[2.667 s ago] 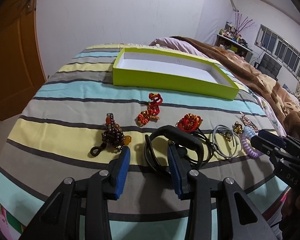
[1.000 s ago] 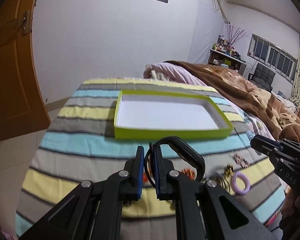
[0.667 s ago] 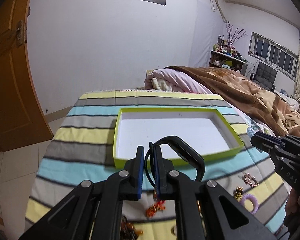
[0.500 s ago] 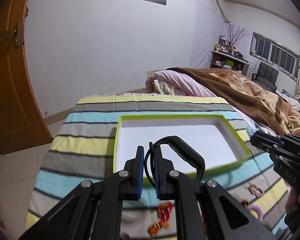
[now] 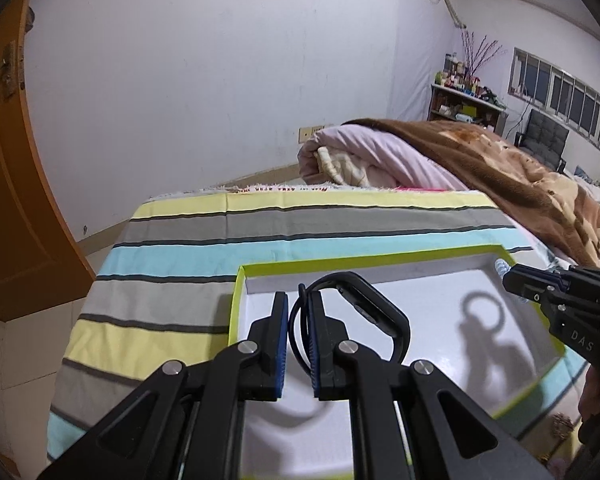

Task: Organize jewelry
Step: 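Carry both items into the green box and open both tools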

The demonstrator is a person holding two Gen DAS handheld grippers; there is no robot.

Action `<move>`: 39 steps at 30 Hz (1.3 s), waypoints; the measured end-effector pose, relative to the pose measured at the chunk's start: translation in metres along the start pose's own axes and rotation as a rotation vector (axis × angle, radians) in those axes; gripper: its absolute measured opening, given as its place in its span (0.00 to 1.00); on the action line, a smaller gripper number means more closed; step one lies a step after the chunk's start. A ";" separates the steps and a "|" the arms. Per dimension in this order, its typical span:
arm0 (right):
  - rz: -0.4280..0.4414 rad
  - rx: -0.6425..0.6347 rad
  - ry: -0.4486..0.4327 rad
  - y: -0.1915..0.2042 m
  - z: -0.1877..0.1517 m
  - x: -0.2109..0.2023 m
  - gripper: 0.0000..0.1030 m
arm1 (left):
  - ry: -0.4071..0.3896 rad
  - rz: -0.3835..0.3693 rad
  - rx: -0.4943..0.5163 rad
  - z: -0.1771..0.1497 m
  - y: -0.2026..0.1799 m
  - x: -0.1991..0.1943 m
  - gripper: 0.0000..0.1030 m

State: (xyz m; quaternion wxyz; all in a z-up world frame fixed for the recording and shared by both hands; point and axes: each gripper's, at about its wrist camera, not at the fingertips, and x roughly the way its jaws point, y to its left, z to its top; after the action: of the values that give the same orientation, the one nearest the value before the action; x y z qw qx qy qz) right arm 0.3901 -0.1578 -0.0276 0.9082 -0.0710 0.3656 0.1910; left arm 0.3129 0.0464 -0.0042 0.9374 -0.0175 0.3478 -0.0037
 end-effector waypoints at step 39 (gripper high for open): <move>0.043 0.050 -0.017 0.006 -0.014 -0.044 0.29 | -0.011 -0.036 0.018 -0.007 0.003 -0.045 0.11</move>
State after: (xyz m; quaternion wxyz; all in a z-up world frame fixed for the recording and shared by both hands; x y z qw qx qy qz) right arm 0.3500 -0.1693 -0.0073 0.9084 -0.0388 0.3639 0.2020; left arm 0.2745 0.0500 0.0196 0.9392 -0.0155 0.3422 -0.0237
